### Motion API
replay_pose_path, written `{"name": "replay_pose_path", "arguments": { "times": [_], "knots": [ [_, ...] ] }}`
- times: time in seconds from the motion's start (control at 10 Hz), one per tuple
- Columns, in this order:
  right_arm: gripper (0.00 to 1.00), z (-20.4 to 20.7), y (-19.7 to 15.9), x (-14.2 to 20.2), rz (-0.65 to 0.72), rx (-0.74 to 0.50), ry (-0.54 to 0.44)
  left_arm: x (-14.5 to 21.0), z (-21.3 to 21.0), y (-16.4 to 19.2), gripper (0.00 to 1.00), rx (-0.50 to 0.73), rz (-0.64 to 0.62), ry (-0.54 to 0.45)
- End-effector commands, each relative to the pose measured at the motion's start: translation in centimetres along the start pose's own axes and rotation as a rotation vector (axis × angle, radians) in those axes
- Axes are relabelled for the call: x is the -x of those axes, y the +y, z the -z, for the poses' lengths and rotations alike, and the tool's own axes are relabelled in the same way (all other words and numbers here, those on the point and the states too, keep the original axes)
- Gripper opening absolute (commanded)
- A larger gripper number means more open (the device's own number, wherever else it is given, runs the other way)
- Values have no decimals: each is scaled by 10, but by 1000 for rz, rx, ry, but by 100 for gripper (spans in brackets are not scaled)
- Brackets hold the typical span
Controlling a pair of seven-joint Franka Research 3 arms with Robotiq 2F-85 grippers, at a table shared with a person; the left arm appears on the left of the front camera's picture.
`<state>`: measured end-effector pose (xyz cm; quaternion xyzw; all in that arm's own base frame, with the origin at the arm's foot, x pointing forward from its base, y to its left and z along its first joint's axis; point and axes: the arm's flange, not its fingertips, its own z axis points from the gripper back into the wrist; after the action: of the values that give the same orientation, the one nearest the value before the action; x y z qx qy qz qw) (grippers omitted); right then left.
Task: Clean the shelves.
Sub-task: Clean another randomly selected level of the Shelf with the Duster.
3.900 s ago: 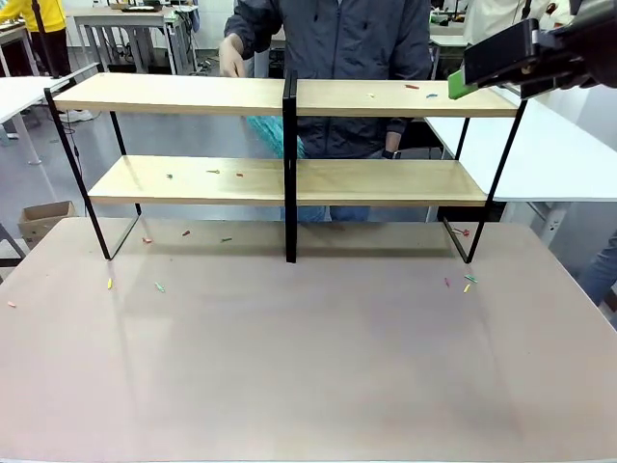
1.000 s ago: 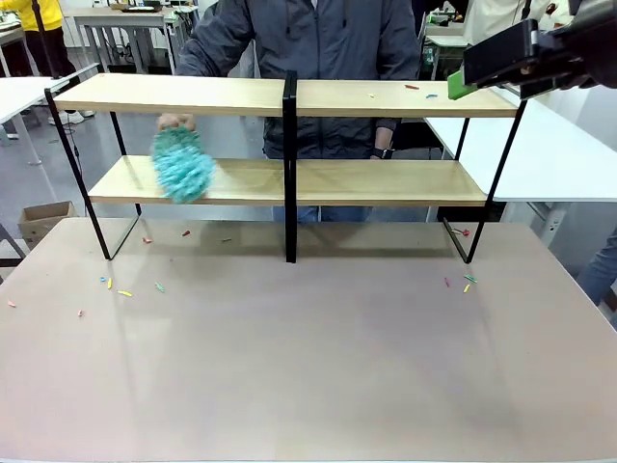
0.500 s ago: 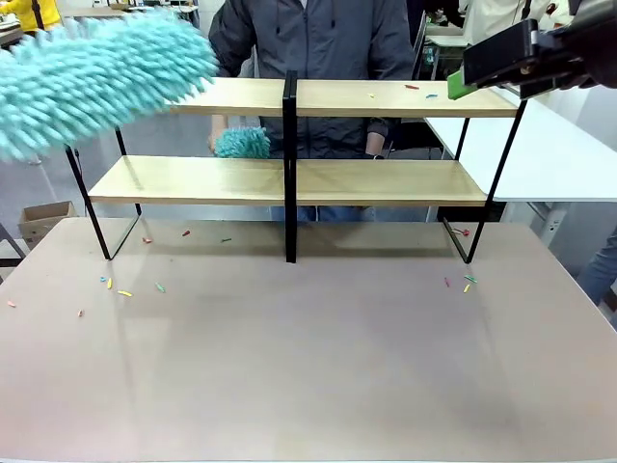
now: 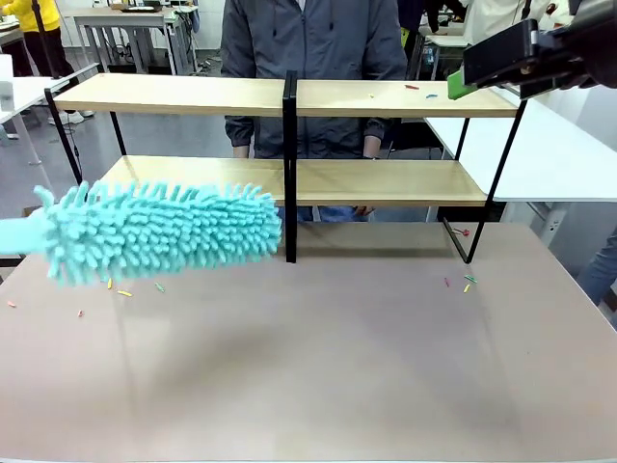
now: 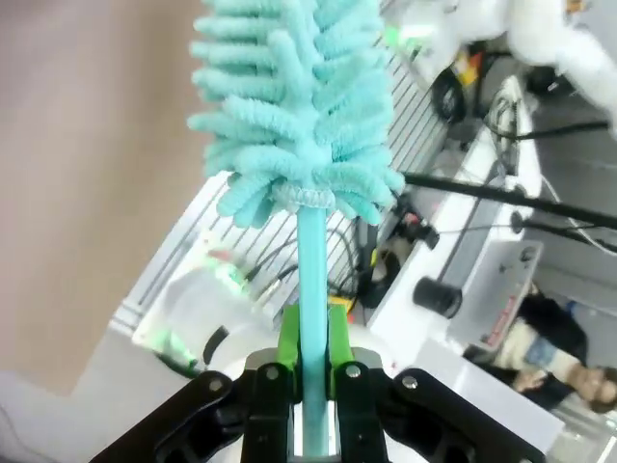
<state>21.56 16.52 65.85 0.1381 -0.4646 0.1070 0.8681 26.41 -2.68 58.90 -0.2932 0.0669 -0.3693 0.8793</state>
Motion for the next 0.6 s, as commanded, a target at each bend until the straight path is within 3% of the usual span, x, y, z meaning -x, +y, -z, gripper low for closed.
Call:
{"name": "replay_pose_path", "arguments": {
  "times": [0.0,0.2,0.5],
  "knots": [
    [100,0,-1,0,2,8,4,14,23,6,13,-97,-3,47],
    [100,0,-1,0,2,8,4,19,54,18,13,-105,13,104],
    [100,0,-1,0,2,8,4,25,96,42,13,-134,-17,-125]
  ]
}}
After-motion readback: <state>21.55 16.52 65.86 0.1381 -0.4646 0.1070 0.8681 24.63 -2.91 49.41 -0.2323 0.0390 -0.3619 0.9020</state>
